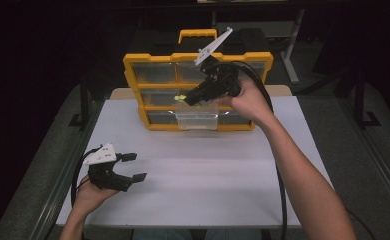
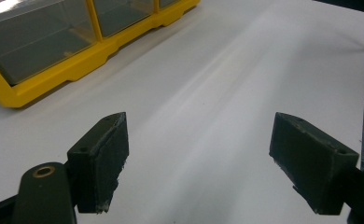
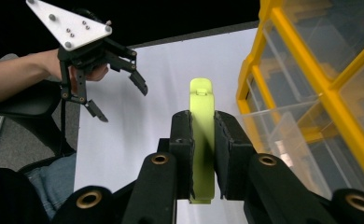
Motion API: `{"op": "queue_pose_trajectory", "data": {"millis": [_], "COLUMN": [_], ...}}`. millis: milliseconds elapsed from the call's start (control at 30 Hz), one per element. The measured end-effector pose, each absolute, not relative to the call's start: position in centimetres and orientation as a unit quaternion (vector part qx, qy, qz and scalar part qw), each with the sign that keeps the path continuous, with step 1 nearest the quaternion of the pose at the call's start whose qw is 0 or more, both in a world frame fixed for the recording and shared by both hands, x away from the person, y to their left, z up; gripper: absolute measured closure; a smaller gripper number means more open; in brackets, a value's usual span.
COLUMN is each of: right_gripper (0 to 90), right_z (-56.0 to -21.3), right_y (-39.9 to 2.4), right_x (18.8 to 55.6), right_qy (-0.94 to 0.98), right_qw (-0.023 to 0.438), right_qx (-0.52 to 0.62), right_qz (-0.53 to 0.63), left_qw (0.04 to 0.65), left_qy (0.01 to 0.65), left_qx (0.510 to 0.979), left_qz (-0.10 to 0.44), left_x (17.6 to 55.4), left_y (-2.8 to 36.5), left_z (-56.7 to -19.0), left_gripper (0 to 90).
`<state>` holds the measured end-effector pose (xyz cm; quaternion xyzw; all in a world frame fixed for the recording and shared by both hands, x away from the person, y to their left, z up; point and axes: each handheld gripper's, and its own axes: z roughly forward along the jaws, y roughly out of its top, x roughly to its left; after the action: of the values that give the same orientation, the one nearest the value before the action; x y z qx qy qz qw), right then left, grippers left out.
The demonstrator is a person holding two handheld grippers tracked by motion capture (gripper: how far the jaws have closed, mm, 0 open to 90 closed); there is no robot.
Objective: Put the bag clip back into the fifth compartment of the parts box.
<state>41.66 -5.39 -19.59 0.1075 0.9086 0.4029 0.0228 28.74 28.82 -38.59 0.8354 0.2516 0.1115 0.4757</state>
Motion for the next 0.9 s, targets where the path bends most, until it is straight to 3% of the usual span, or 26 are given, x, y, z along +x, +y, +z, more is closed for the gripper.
{"op": "queue_pose_trajectory", "data": {"millis": [367, 900], "right_gripper": [77.0, 77.0], "right_z": [-18.0, -19.1], "right_y": [-5.4, -6.6], "right_x": [43.0, 45.1], "right_qy": [0.908, 0.910], "right_qw": [0.039, 0.056], "right_qx": [0.118, 0.155], "right_qz": [0.401, 0.381], "left_qw": [0.472, 0.475], "left_qy": [0.257, 0.256], "left_qx": [0.837, 0.835], "left_qz": [0.104, 0.108], "left_x": [28.7, 28.7], "left_y": [28.8, 28.7], "left_z": [-38.6, -38.6], "left_gripper": [19.8, 19.2]}}
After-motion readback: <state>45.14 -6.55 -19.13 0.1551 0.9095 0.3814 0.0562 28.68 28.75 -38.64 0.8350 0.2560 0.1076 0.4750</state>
